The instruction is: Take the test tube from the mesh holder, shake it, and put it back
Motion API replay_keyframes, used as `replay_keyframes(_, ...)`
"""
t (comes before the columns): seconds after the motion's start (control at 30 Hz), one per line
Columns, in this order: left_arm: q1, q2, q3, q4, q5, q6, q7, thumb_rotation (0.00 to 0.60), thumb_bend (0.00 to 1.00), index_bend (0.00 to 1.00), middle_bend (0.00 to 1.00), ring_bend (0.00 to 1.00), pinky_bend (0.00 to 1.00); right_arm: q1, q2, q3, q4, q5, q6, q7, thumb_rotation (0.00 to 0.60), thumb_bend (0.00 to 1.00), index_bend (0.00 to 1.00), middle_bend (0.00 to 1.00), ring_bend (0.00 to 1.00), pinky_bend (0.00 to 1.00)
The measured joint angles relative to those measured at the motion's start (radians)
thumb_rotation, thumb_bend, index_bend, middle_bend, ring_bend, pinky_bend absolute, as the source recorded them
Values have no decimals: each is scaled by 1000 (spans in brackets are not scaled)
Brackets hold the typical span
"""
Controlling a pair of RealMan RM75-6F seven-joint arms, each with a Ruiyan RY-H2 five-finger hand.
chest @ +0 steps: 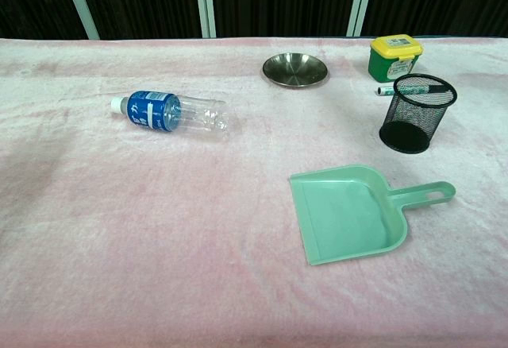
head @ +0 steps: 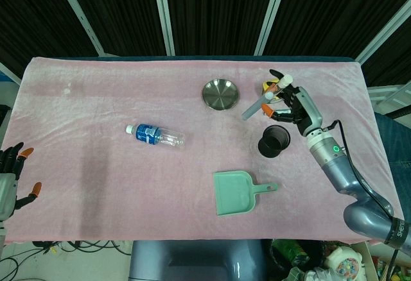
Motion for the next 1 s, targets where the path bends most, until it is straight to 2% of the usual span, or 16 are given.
replay_keyframes(0.17,-1,0,0,0,-1,-2,0,600,328,118,21,0,0,-56,5,27,1,-207,103,322,600,266,599,36,124,158)
replay_keyframes(0.27,-1,0,-1,0,-1,-3,1,600,328,118,20,0,0,-70,9,15,24,-331,174,467,600,266,601,36,124,158)
replay_keyframes(0.37,-1,0,-1,0,-2,-3,2,600,328,118,21,0,0,-62,15,-32,73,-433,212,527,600,266,605,36,124,158)
replay_keyframes(0.43,-1,0,0,-1,-2,-3,2,600,328,118,21,0,0,-51,18,-58,95,-459,209,515,600,266,605,37,125,158)
replay_keyframes(0.53,-1,0,-1,-1,-2,-2,3,600,328,118,21,0,0,-29,21,-86,114,-465,184,417,600,266,605,36,125,158)
replay_keyframes(0.63,-1,1,-1,-1,-4,-2,2,600,328,118,21,0,0,-6,23,-110,128,-452,151,240,600,266,608,37,126,158)
replay_keyframes(0.83,-2,0,0,0,-2,-4,5,600,328,118,21,0,0,22,17,-141,137,-353,119,-266,600,266,609,36,125,158)
replay_keyframes(1.0,-2,0,-1,0,-3,-4,3,600,328,118,21,0,0,42,3,-167,112,-178,148,-760,600,266,609,37,125,158)
